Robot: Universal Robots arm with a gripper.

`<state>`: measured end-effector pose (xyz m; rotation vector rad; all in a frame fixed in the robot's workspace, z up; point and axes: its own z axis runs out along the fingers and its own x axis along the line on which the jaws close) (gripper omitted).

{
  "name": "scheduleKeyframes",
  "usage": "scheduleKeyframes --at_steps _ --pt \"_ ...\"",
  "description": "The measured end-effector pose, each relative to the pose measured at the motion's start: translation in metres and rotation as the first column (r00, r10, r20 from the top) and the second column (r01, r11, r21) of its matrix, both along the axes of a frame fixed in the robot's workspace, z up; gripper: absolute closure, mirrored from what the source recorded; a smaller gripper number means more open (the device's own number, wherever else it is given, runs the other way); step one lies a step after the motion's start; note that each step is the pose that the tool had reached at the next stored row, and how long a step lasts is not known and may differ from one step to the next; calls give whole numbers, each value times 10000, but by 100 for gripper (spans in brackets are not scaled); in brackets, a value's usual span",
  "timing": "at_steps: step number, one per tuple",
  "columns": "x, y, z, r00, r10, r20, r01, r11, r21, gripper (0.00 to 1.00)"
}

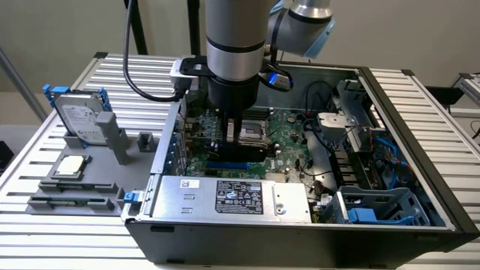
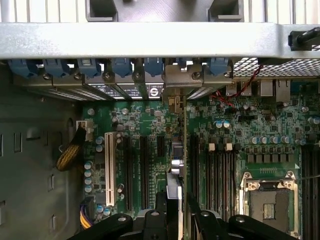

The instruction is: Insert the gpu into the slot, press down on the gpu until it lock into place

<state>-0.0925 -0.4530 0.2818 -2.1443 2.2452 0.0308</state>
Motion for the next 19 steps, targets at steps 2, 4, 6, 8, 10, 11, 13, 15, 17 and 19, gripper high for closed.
scheduleKeyframes --at_steps 2,4,6,8,10,11,13,15,17,19 --pt "-1 4 -5 10000 -5 1 5 10000 2 74" --pt "-2 8 -8 10000 -16 1 16 10000 2 74" --pt "-5 10 -13 10000 -31 0 31 10000 1 74" --pt "-9 12 -19 10000 -44 0 44 10000 0 74" --pt "-13 12 -25 10000 -52 0 52 10000 0 74" --pt "-14 13 -29 10000 -53 1 53 10000 1 74" --pt "-15 13 -36 10000 -53 0 53 10000 0 74" --pt "-15 13 -43 10000 -53 0 53 10000 -1 74" --pt "-15 13 -50 10000 -53 0 53 10000 0 74" --pt "-15 13 -57 10000 -52 0 52 10000 1 74"
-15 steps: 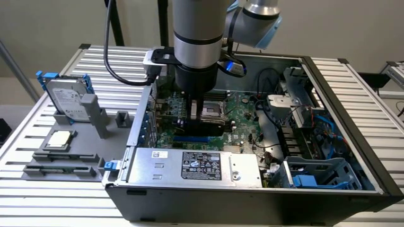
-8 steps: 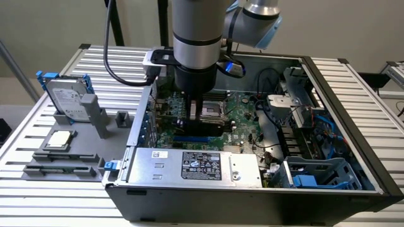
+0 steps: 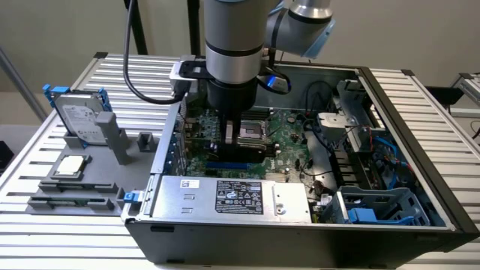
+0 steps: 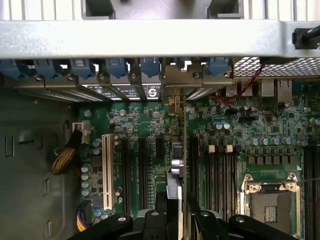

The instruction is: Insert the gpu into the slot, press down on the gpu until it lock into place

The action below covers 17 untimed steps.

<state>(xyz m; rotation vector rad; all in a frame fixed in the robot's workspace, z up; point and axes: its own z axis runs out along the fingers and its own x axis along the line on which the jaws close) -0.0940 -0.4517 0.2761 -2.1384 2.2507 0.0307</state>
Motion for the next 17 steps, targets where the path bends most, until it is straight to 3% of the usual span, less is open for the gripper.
scheduleKeyframes --at_steps 10,17 --pt "-2 9 -30 10000 11 -5 -11 10000 0 74" --pt "-3 11 -50 9999 11 -129 -11 10000 -1 74"
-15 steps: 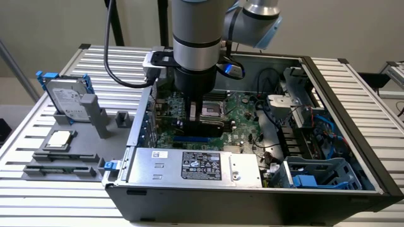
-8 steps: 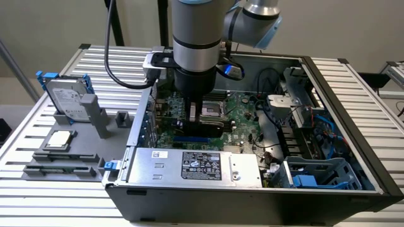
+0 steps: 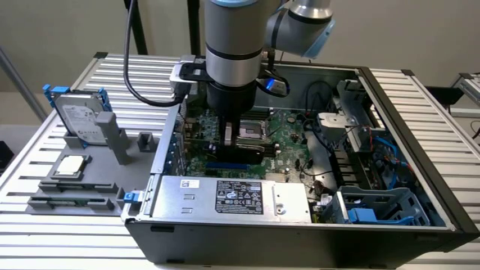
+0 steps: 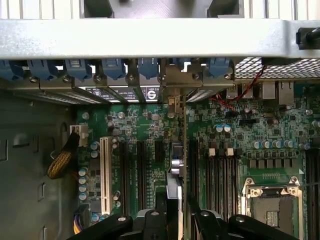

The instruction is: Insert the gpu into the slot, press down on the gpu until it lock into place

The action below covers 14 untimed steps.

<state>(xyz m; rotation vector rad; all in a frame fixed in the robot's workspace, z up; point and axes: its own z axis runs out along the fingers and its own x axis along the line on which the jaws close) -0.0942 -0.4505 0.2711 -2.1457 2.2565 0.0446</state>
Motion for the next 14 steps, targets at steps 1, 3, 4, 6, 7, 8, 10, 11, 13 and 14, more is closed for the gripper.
scheduleKeyframes --at_steps 1,3,4,6,7,8,10,11,13,14 --pt "0 0 -3 10000 -1 -4 1 10000 0 74" --pt "1 0 -10 10000 1 -9 -1 10000 1 74" --pt "1 0 -15 10000 1 -9 -1 10000 3 74" --pt "1 0 -24 10000 0 -12 0 10000 1 74" --pt "1 0 -29 10000 0 -14 0 10000 1 74" --pt "1 0 -32 10000 1 -15 -1 10000 0 74" --pt "1 0 -38 10000 1 -20 -1 10000 -1 74" --pt "1 0 -41 10000 0 -21 0 10000 0 74" --pt "1 0 -46 10000 1 -23 -1 10000 0 74" --pt "1 0 -48 10000 1 -24 -1 10000 0 74"
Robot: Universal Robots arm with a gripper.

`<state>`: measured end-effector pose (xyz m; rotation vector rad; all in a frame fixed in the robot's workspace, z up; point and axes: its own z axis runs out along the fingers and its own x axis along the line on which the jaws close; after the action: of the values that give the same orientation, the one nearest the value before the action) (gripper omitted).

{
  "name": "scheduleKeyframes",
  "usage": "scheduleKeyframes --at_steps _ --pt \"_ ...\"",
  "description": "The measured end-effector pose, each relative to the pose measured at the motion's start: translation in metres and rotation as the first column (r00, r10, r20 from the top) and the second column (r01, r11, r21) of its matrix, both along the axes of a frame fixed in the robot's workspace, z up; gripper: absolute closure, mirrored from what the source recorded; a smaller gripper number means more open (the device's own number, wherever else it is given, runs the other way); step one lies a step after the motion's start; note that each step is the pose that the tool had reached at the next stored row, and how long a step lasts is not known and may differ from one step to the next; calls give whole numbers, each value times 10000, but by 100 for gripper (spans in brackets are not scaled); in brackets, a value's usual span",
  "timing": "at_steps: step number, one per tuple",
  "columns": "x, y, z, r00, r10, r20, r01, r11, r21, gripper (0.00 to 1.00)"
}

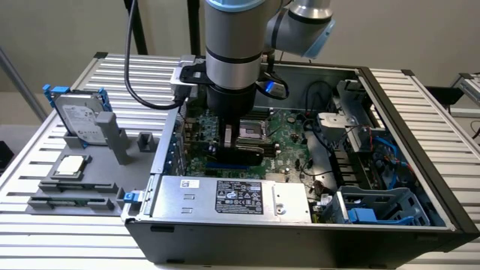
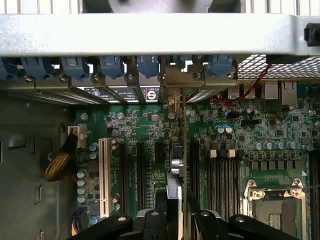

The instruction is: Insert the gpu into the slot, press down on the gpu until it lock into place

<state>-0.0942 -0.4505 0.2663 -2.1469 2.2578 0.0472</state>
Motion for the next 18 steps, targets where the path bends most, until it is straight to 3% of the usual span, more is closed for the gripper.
scheduleKeyframes --at_steps 18 --pt "0 0 -45 10000 67 -4 -67 10000 1 74"
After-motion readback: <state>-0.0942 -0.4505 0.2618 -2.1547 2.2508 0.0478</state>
